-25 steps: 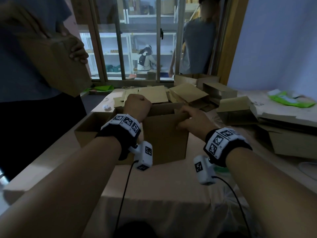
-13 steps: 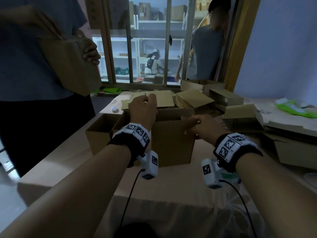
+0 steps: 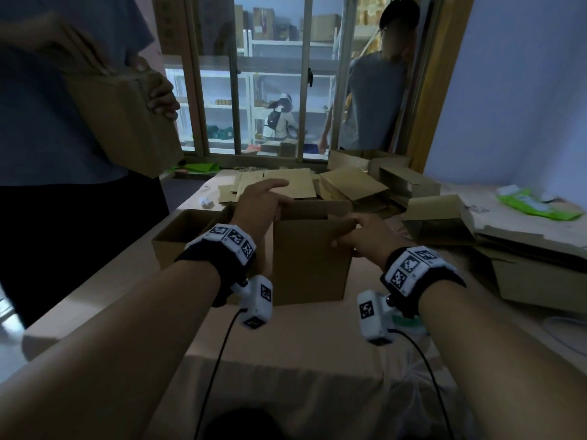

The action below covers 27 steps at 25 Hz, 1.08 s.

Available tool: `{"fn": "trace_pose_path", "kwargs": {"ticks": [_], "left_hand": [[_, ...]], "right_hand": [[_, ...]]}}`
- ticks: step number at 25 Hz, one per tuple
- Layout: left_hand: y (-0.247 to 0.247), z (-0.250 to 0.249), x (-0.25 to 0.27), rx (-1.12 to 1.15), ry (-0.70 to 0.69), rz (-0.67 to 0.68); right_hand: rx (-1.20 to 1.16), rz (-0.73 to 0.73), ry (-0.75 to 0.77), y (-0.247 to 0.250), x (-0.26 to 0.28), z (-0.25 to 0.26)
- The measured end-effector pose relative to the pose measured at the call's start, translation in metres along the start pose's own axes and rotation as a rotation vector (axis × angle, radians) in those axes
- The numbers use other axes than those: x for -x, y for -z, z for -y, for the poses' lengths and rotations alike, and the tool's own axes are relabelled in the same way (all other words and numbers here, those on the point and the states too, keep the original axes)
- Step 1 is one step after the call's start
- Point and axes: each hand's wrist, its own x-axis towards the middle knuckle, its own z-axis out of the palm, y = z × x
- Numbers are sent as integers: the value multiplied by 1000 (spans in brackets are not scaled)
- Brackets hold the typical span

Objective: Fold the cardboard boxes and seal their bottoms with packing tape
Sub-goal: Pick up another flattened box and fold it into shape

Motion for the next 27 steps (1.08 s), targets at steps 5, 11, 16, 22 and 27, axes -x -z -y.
{"fn": "trace_pose_path", "kwargs": {"ticks": [5,11,16,22,27], "left_hand": [[-3,-11,2,-3,-26,98],[-7,-9,9,160,310,171],[-14,-4,1,50,351,147],[-27,-19,15,-314,364,-47],[-25,-10,-5,-383,409,49]], "right_hand": [[-47,-16,-38,2,-5,-9],[-2,41,-35,-1,-7,-7],[-71,69,5,1,-2,-10],[-119,-12,69,-7,-2,-19],[-153,-83,96,-13,-4,-26]]}}
